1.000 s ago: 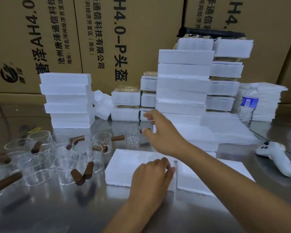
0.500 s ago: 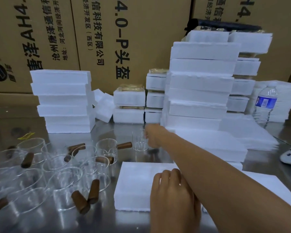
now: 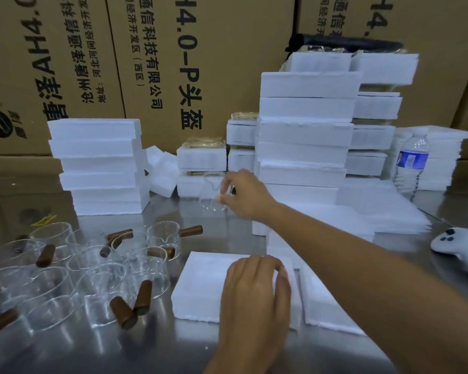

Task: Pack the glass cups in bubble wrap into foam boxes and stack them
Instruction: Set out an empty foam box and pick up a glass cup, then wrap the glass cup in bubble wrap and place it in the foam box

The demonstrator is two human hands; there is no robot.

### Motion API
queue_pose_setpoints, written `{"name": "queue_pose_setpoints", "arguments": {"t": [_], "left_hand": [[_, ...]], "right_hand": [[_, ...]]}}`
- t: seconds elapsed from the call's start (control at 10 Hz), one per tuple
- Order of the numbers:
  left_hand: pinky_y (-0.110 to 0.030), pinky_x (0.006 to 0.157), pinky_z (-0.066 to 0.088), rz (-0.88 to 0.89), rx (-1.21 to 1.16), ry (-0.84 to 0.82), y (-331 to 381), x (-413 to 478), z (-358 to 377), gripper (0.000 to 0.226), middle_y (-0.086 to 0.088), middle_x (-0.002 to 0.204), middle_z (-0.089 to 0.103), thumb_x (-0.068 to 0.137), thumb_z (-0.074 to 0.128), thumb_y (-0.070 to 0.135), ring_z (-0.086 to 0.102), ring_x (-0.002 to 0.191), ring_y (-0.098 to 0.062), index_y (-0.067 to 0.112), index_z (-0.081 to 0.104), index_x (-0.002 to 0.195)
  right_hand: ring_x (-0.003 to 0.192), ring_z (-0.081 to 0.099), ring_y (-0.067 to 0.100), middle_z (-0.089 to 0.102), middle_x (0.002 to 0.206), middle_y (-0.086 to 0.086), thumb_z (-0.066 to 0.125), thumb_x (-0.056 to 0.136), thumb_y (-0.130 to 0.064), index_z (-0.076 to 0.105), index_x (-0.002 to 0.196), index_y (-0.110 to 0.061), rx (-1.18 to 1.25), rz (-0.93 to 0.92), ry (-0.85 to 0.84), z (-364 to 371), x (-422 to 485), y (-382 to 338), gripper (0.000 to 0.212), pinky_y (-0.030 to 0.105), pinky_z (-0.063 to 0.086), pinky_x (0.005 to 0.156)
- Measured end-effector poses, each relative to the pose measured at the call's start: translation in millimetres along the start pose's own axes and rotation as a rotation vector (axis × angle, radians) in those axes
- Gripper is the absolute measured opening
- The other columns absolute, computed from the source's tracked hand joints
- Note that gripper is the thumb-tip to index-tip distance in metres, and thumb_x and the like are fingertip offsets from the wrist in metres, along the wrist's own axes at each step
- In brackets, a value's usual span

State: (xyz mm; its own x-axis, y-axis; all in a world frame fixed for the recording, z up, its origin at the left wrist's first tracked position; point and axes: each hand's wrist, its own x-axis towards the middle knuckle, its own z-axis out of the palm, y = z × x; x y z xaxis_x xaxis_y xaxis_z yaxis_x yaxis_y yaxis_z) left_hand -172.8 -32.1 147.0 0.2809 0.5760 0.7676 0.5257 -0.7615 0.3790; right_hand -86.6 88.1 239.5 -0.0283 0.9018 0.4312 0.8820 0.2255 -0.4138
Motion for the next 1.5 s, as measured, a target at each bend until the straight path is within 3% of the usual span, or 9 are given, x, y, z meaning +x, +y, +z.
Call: {"name": "queue_pose_setpoints", "arguments": {"t": [0.2, 0.4, 0.5, 0.8, 1.0, 1.1, 1.2, 1.3, 1.5], "left_hand": [[-0.001, 0.082, 0.033, -0.259, -0.286, 0.089, 4, 2, -8, 0.006, 0.023, 0.099, 0.056, 0.096, 0.044, 0.035, 0.051, 0.097, 0.004, 0.039, 0.049, 0.094], [-0.036, 0.085, 0.051, -0.708, -1.357, 0.178, 19, 36, -27, 0.053, 0.002, 0.119, 0.058, 0.069, 0.070, 0.052, 0.063, 0.107, -0.014, 0.032, 0.051, 0.114], [-0.047, 0.086, 0.052, -0.774, -1.554, -0.010, 34, 51, -22, 0.063, -0.005, 0.129, 0.057, 0.075, 0.064, 0.043, 0.061, 0.114, -0.027, 0.023, 0.048, 0.133], [-0.036, 0.071, 0.058, -0.787, -1.699, -0.117, 39, 44, 4, 0.044, -0.013, 0.115, 0.067, 0.077, 0.075, 0.026, 0.070, 0.091, -0.028, 0.018, 0.062, 0.118], [-0.034, 0.077, 0.058, -0.797, -1.811, -0.014, 17, 46, 4, 0.034, -0.010, 0.107, 0.067, 0.079, 0.057, 0.031, 0.068, 0.090, -0.025, 0.014, 0.064, 0.108], [-0.035, 0.077, 0.058, -0.754, -1.766, 0.012, 9, 46, 6, 0.030, -0.009, 0.107, 0.069, 0.079, 0.062, 0.032, 0.069, 0.092, -0.024, 0.015, 0.069, 0.103], [-0.036, 0.081, 0.057, -0.721, -1.706, 0.015, 3, 47, 9, 0.052, -0.007, 0.113, 0.069, 0.055, 0.088, 0.036, 0.068, 0.101, -0.024, 0.017, 0.073, 0.100], [-0.036, 0.088, 0.054, -0.801, -1.614, 0.040, -1, 50, 12, 0.052, -0.006, 0.124, 0.065, 0.072, 0.072, 0.044, 0.062, 0.114, -0.023, 0.019, 0.065, 0.117], [-0.040, 0.095, 0.049, -0.838, -1.640, 0.092, -6, 49, 19, 0.049, -0.006, 0.130, 0.061, 0.098, 0.041, 0.046, 0.059, 0.119, -0.024, 0.018, 0.049, 0.138]], "right_hand": [[0.091, 0.053, 0.016, 0.051, 0.097, -0.004, 0.071, 0.080, -0.035, 0.054, 0.080, -0.027, 0.130, -0.083, 0.231, -75, -41, -13, 0.018, 0.037, 0.042, 0.091], [0.085, 0.059, 0.017, 0.060, 0.094, -0.002, 0.071, 0.081, -0.030, 0.054, 0.074, -0.030, 0.245, -0.118, 0.060, -122, -109, 6, 0.018, 0.015, 0.043, 0.066], [0.081, 0.061, 0.022, 0.062, 0.088, -0.001, 0.068, 0.083, -0.026, 0.057, 0.081, -0.020, 0.297, -0.102, -0.017, -129, -129, 18, 0.013, 0.029, 0.048, 0.073], [0.087, 0.064, 0.004, 0.066, 0.098, -0.008, 0.059, 0.086, -0.038, 0.057, 0.097, -0.034, 0.498, -0.045, 0.038, -139, -144, 63, 0.012, 0.017, 0.050, 0.077], [0.076, 0.061, 0.014, 0.062, 0.084, -0.005, 0.053, 0.092, -0.008, 0.057, 0.085, -0.026, 0.494, 0.217, 0.532, -146, -108, 145, 0.019, 0.005, 0.041, 0.057], [0.073, 0.055, 0.014, 0.060, 0.092, 0.000, 0.050, 0.090, -0.006, 0.057, 0.091, -0.021, 0.342, 0.411, 0.548, -129, -100, 196, 0.017, 0.012, 0.041, 0.051], [0.091, 0.054, 0.019, 0.060, 0.113, 0.005, 0.052, 0.088, -0.006, 0.058, 0.108, -0.017, 0.167, 0.483, 0.451, -110, -106, 232, 0.023, 0.025, 0.042, 0.074], [0.120, 0.042, 0.024, 0.057, 0.126, 0.005, 0.052, 0.090, -0.012, 0.051, 0.129, -0.018, -0.127, 0.479, 0.321, -97, -114, 250, 0.040, 0.034, 0.038, 0.093], [0.122, 0.041, 0.023, 0.057, 0.128, 0.002, 0.047, 0.096, -0.031, 0.037, 0.139, -0.024, -0.422, 0.535, 0.224, -82, -106, 254, 0.045, 0.036, 0.035, 0.095]]}}
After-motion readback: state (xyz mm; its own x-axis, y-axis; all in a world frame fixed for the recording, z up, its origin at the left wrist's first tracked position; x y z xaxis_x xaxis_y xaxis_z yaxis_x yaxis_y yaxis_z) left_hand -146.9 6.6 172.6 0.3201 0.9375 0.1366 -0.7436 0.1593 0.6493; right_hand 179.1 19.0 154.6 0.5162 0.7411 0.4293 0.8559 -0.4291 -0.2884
